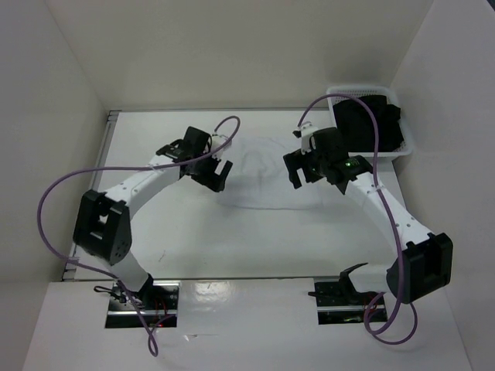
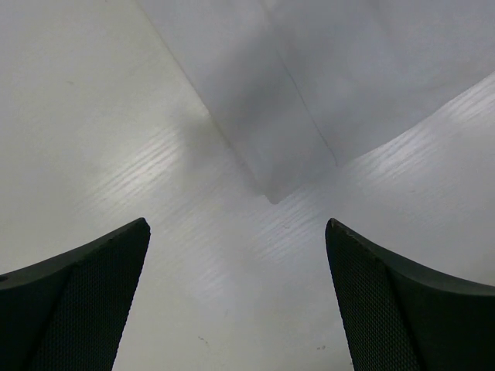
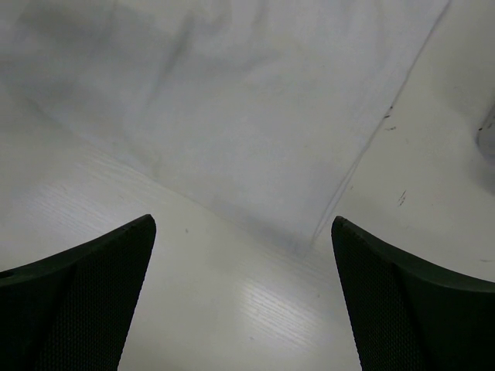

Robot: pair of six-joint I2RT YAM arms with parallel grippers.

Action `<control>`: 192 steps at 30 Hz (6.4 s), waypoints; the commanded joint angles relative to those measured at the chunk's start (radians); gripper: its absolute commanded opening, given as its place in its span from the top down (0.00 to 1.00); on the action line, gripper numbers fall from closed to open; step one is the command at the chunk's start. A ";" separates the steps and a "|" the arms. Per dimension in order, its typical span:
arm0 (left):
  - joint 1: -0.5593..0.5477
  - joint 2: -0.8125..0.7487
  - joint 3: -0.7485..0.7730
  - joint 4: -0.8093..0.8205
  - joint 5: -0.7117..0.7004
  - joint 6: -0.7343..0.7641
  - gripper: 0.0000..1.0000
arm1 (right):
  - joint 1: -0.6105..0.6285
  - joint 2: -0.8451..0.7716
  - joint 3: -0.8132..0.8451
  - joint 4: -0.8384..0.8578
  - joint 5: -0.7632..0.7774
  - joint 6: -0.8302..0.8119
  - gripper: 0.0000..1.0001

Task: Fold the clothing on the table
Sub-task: Flatten the skirt out, then fold the skirt

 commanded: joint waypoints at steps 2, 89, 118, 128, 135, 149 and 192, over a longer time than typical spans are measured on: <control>0.038 -0.270 0.046 0.095 -0.038 -0.081 0.00 | -0.017 -0.032 -0.020 0.057 0.005 -0.018 0.02; -0.132 0.337 0.101 0.198 -0.130 -0.276 0.01 | -0.152 1.086 0.899 -0.012 0.117 -0.013 0.02; -0.026 0.418 0.215 0.043 -0.118 -0.141 0.01 | -0.115 0.742 0.290 0.005 0.228 -0.075 0.00; 0.036 0.545 0.571 -0.075 -0.120 -0.042 0.01 | 0.205 0.519 0.161 -0.142 0.137 -0.118 0.00; 0.036 0.760 0.934 -0.205 -0.140 -0.023 0.01 | 0.366 0.542 0.180 -0.187 0.055 -0.118 0.00; 0.048 0.402 0.654 -0.219 -0.227 -0.112 0.01 | 0.273 0.376 0.179 -0.121 0.094 -0.184 0.00; 0.368 0.503 0.320 0.019 0.313 -0.238 0.75 | 0.098 0.547 0.324 -0.015 0.081 -0.145 0.13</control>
